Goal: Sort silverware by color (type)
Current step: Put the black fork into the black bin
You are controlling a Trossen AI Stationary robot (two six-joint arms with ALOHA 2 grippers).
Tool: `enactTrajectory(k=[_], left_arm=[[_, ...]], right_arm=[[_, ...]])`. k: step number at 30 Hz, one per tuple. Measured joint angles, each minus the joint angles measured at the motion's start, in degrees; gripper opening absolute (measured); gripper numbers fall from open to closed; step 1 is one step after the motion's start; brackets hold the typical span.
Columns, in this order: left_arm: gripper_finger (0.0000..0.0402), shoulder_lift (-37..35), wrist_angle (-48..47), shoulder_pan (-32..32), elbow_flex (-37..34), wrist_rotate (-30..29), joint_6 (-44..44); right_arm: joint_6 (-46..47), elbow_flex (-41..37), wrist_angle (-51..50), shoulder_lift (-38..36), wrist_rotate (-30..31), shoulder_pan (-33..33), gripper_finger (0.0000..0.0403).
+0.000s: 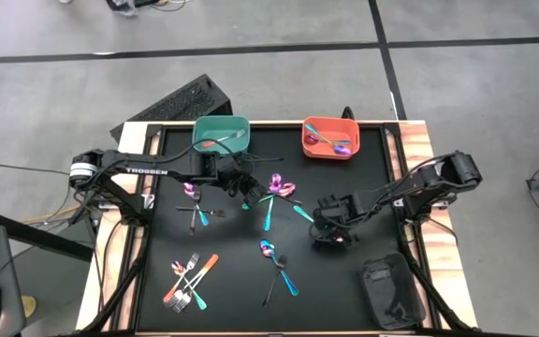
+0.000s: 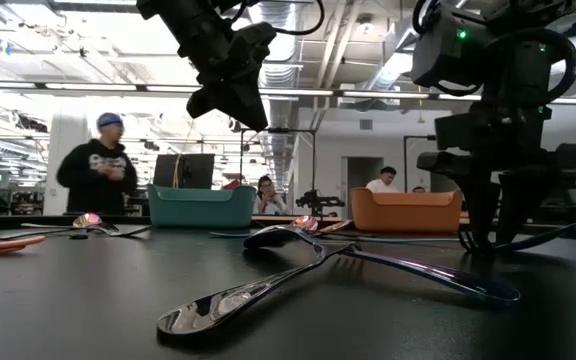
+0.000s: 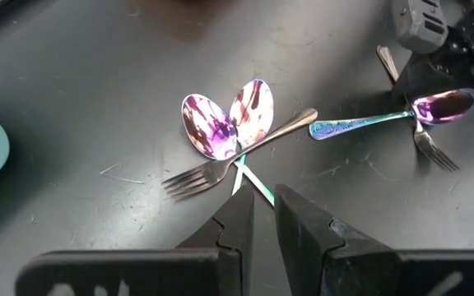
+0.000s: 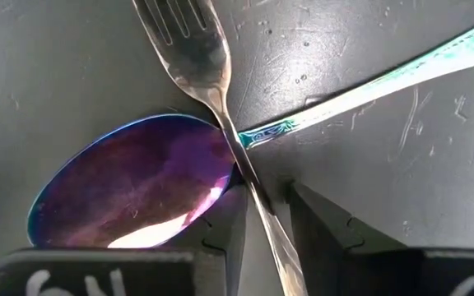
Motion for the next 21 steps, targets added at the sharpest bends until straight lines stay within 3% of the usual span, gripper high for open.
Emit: enactTrajectory(k=[4,9,14,21], left_arm=[[0.0039,0.00,-0.04,0.00,0.00,0.00,0.00],[0.0039,0.00,-0.04,0.00,0.00,-0.02,0.00],[0.0039,0.00,-0.04,0.00,0.00,-0.09,0.00],[0.0039,0.00,-0.02,0.15,0.00,-0.59,0.22]], right_arm=[[0.49,-0.06,-0.11,0.11,-0.45,-0.92,0.0089],[0.02,-0.10,-0.61,-0.20,-1.43,-2.19,0.0017],[-0.44,2.10,-5.83,0.05,-3.11,-2.50,0.0013],[6.06,9.04,-18.31,-3.05,-4.50,-3.87,0.0005]])
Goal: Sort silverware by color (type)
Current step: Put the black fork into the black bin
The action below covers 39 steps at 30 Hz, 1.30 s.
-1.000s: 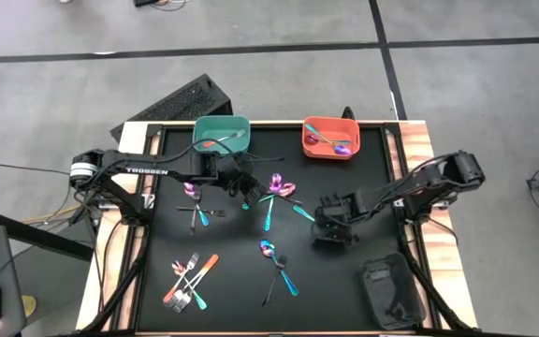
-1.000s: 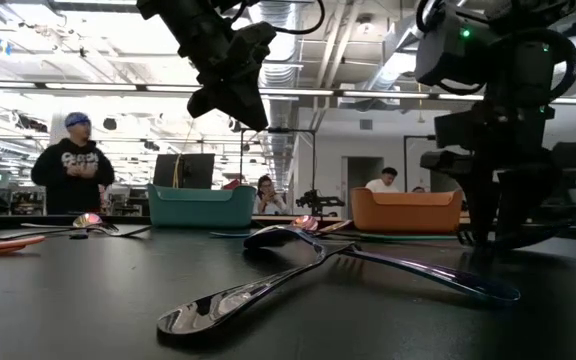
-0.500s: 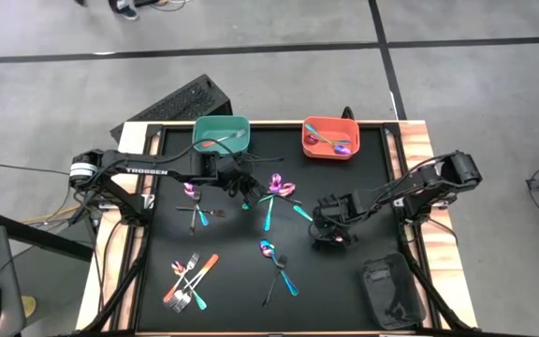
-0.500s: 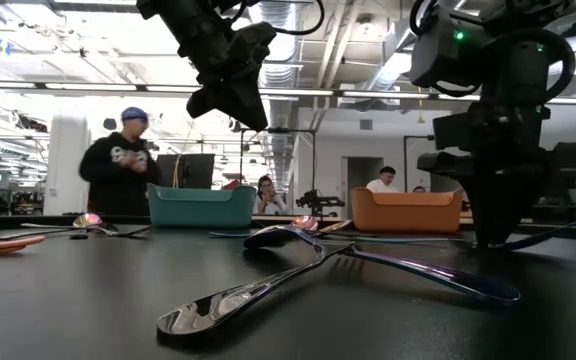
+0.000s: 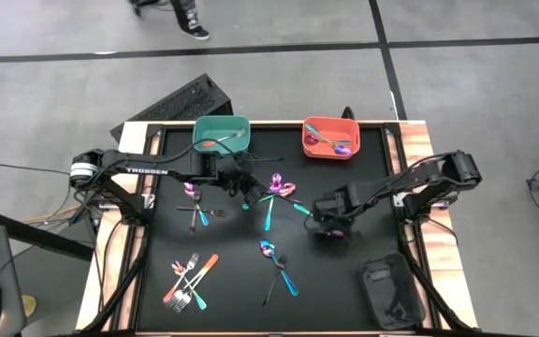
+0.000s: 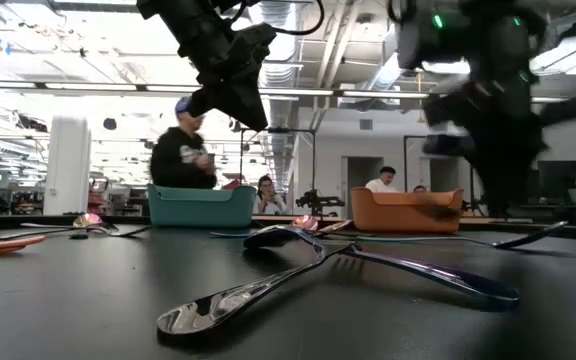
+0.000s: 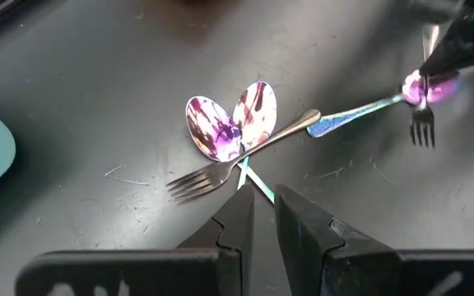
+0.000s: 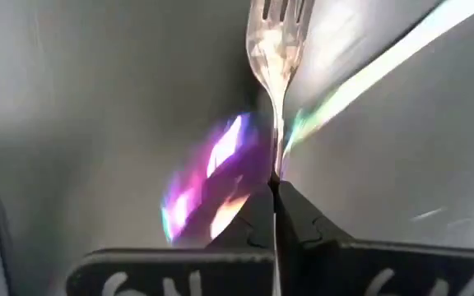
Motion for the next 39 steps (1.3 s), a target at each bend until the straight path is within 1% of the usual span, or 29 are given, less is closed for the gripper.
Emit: enactTrajectory(k=[5,10,14,17,19,22,28,30,34,36,39], left_arm=[[0.0039,0.00,0.89,0.73,0.00,0.01,0.22],[0.0039,0.02,2.41,1.46,0.04,-0.01,0.26],[0.0039,0.02,4.87,1.62,0.04,0.02,0.79],[0.0039,0.02,6.62,1.68,0.04,0.04,1.38],[0.0039,0.02,7.82,1.73,0.04,0.01,1.63],[0.0039,0.02,9.28,2.06,0.04,0.02,1.66],[0.0039,0.02,11.72,3.72,0.04,0.00,3.16],[0.0039,0.02,12.71,4.41,0.04,0.00,3.92],[0.0039,0.02,14.16,6.04,0.04,0.02,4.32],[0.0039,0.02,14.42,6.80,0.04,0.19,4.87],[0.0039,0.02,14.41,7.75,0.04,0.59,5.60]], right_arm=[[10.65,1.91,-5.70,-6.30,-0.84,-1.85,0.0004],[25.62,2.12,-9.02,-13.79,-1.30,-3.57,0.0003],[39.33,2.11,-12.54,-19.90,-6.62,-3.40,0.0004],[49.35,2.11,-15.00,-24.11,-9.38,-0.62,0.0004],[56.58,2.11,-16.01,-26.72,-9.56,2.97,0.0004],[67.37,2.11,-16.50,-29.65,-9.59,10.05,0.0004],[88.57,0.90,-14.16,-31.47,-6.99,27.58,0.0004],[92.63,-0.16,-11.32,-31.04,-6.53,33.47,0.0004],[94.63,-1.01,-2.69,-28.18,-6.47,44.67,0.0004],[97.56,-1.34,-0.02,-26.30,-5.42,48.90,0.0004],[104.28,-2.27,4.25,-22.84,-2.08,53.93,0.0004]])
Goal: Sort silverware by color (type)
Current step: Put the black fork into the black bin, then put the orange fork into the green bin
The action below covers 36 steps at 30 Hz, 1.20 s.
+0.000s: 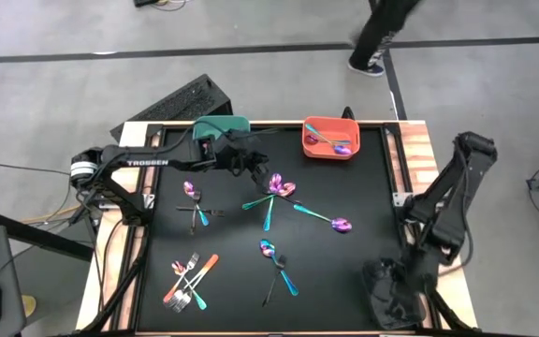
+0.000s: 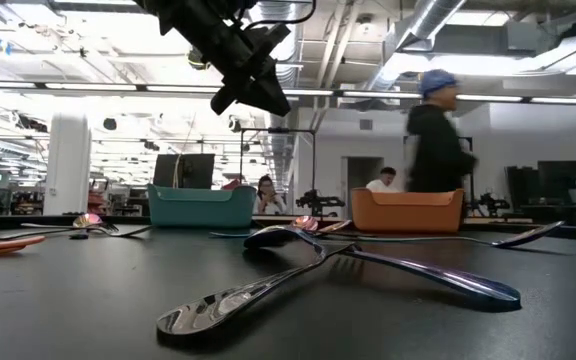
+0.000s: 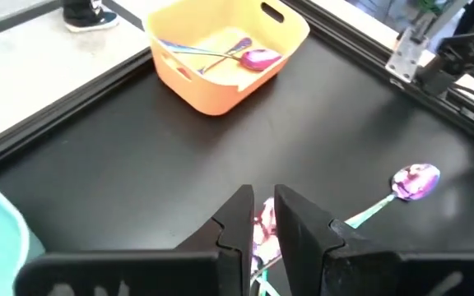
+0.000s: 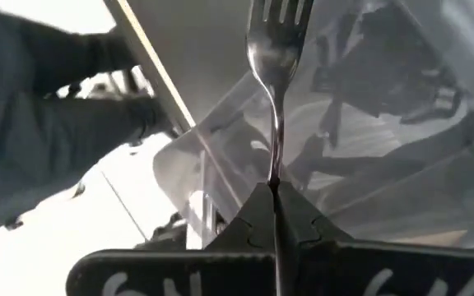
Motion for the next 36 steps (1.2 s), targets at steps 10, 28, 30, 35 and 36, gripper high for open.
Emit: enactTrajectory(k=[10,28,30,35,36], left_arm=[[0.0039,0.00,0.04,1.64,0.00,-0.24,-0.66],[0.0039,0.00,-0.87,2.61,0.00,2.72,-4.06],[0.0039,0.00,-1.31,2.61,0.00,3.81,-4.13],[0.0039,-0.02,-2.27,2.27,0.00,6.40,-4.79],[0.0039,-0.02,-2.63,2.10,0.00,6.53,-4.78]], right_arm=[[19.28,-1.10,2.88,7.66,6.85,5.32,0.0061],[12.08,-1.10,-11.90,-7.24,28.13,-4.21,0.0229],[8.57,-1.10,-14.43,-8.79,28.81,-8.29,0.0225],[-7.42,-1.10,-14.99,-10.71,28.74,-21.22,0.0222],[-11.48,-1.10,-14.16,-10.80,28.07,-24.20,0.0222]])
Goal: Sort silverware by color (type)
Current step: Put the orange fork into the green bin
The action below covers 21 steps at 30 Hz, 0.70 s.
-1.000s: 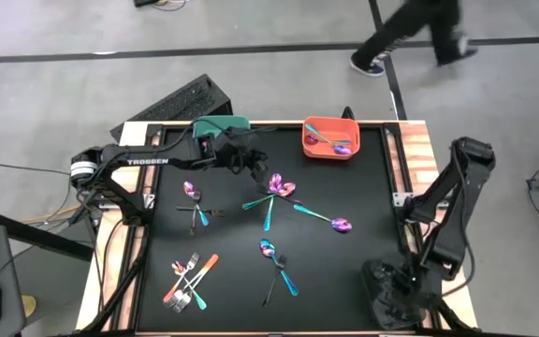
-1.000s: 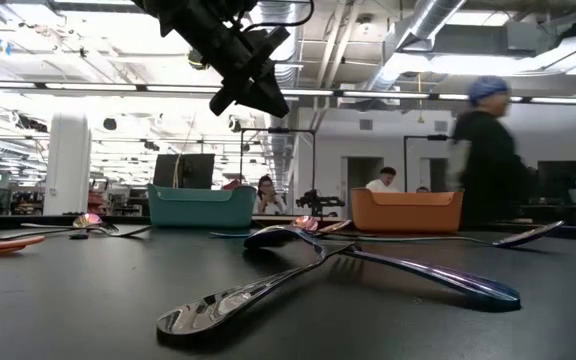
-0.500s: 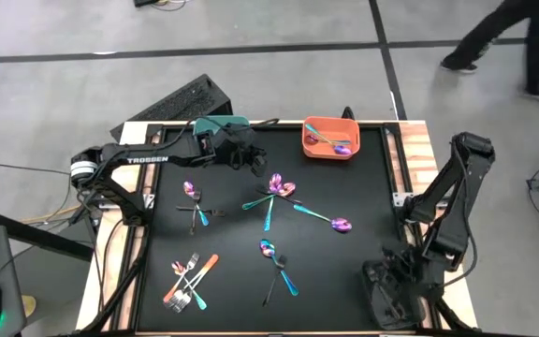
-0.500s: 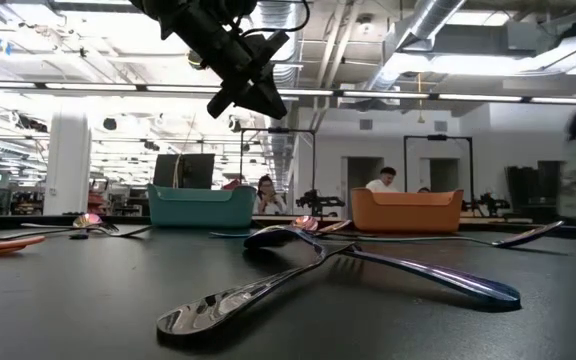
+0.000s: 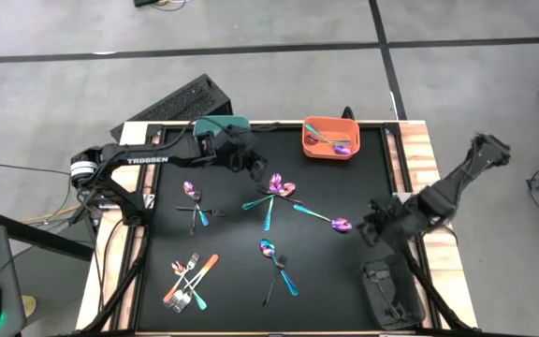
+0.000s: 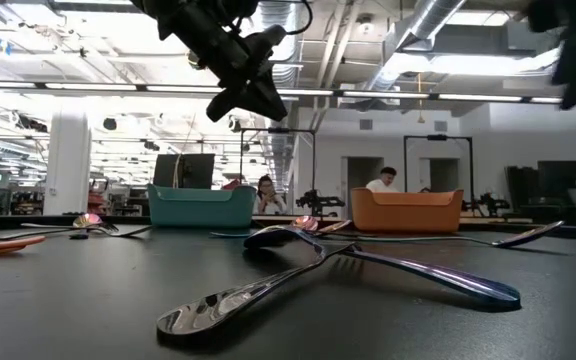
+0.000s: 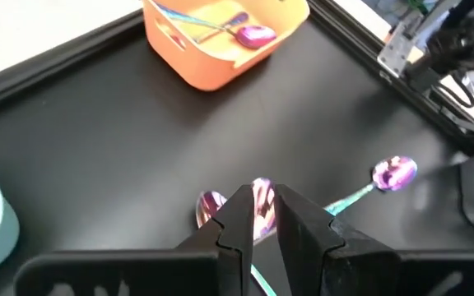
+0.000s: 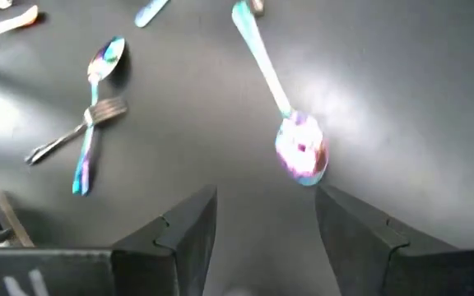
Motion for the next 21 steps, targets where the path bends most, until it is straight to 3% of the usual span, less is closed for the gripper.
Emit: enactTrajectory(k=[5,11,14,21], left_arm=[[0.0040,-0.09,-6.26,-0.29,0.00,1.02,-3.35],[0.0071,-0.09,-22.39,-2.78,0.00,9.03,-12.05],[0.0091,-0.09,-31.01,-8.05,0.00,14.03,-18.80],[0.0112,-0.09,-38.51,-25.30,-0.07,13.84,-30.21]], right_arm=[[-20.08,0.00,8.60,1.12,-8.28,-14.89,0.0221],[-34.83,0.00,22.74,3.65,-16.48,-27.87,0.0221],[-38.39,0.02,27.16,5.13,-18.97,-32.12,0.0221],[-44.15,0.02,30.02,9.53,-20.73,-38.42,0.0221]])
